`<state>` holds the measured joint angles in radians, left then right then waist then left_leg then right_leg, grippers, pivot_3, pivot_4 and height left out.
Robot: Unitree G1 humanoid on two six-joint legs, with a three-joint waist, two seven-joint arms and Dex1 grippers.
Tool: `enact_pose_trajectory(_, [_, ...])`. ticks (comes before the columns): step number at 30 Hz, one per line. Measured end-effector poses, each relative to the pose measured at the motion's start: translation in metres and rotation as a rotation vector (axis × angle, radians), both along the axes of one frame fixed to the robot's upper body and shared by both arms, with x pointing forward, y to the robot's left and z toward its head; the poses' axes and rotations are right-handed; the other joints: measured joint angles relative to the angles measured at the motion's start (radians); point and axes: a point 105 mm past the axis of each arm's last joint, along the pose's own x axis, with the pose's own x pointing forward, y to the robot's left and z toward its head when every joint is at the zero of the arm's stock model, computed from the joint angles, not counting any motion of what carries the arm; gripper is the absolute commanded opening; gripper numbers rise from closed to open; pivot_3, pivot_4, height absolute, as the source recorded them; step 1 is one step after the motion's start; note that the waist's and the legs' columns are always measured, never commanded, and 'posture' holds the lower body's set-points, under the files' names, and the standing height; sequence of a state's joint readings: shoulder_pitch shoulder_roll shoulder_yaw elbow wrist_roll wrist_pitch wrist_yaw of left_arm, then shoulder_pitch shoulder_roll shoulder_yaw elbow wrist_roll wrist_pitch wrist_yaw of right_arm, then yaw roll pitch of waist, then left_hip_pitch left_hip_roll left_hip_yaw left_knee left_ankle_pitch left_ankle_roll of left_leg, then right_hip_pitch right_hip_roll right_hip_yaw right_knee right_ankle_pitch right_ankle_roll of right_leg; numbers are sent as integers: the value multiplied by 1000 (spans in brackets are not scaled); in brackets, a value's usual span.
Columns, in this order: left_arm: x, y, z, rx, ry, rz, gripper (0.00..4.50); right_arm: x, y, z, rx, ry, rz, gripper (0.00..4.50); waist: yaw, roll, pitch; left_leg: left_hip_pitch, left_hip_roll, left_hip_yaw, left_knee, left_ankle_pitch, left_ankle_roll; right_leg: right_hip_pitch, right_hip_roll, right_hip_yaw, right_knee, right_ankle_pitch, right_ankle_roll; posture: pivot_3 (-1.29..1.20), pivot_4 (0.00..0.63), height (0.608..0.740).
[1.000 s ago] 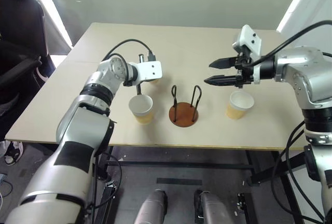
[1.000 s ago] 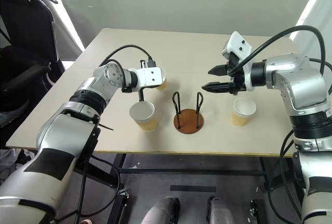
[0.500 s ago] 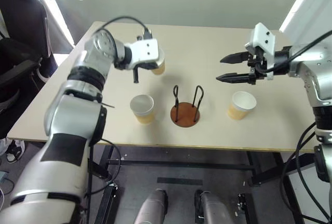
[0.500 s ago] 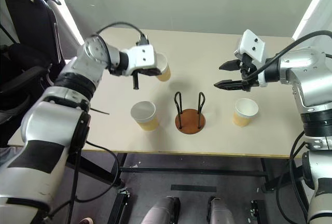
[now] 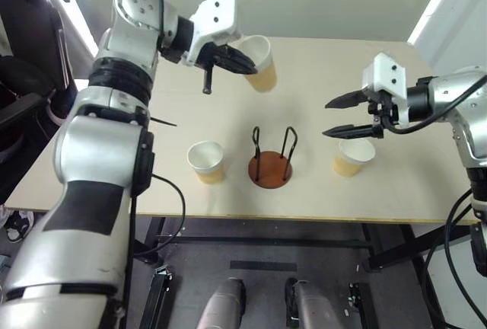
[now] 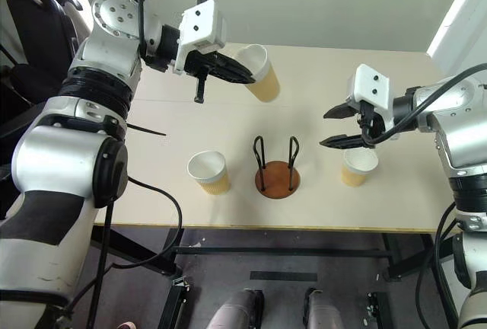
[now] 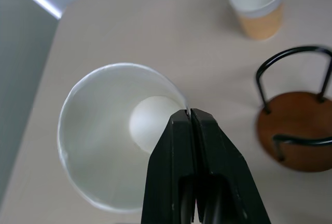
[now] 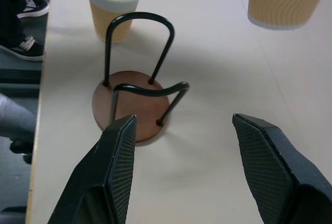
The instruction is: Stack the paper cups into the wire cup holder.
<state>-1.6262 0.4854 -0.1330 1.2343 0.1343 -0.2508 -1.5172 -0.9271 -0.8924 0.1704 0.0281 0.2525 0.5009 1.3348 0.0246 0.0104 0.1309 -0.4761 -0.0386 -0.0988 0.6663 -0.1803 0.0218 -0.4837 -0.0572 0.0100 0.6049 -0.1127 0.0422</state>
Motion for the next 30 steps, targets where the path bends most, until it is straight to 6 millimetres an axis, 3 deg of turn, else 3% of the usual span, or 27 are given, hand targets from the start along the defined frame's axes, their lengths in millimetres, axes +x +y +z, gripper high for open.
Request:
enact_pose_trajectory(15, [-29, -16, 11, -36, 103, -144, 33, -9, 8, -6, 20, 9, -25, 2951, 1, 0, 0, 0, 0, 3, 6, -1, 2, 0, -1, 1, 4, 1, 2, 0, 150, 740])
enact_pose_trajectory(22, [-43, -22, 5, -6, 183, -196, 33, -11, 7, -4, 40, -8, -46, 2951, 0, 0, 0, 1, 0, 3, 11, -1, 3, 2, -1, 3, 4, 3, 3, 0, 150, 740])
enact_pose_trajectory(30, [-48, -14, -10, 79, 235, -187, 33, -13, 9, -6, 51, -1, -51, 2951, 0, 0, 0, 1, 0, 3, 12, -1, 3, 4, 0, 4, 4, 2, 5, 0, 150, 740])
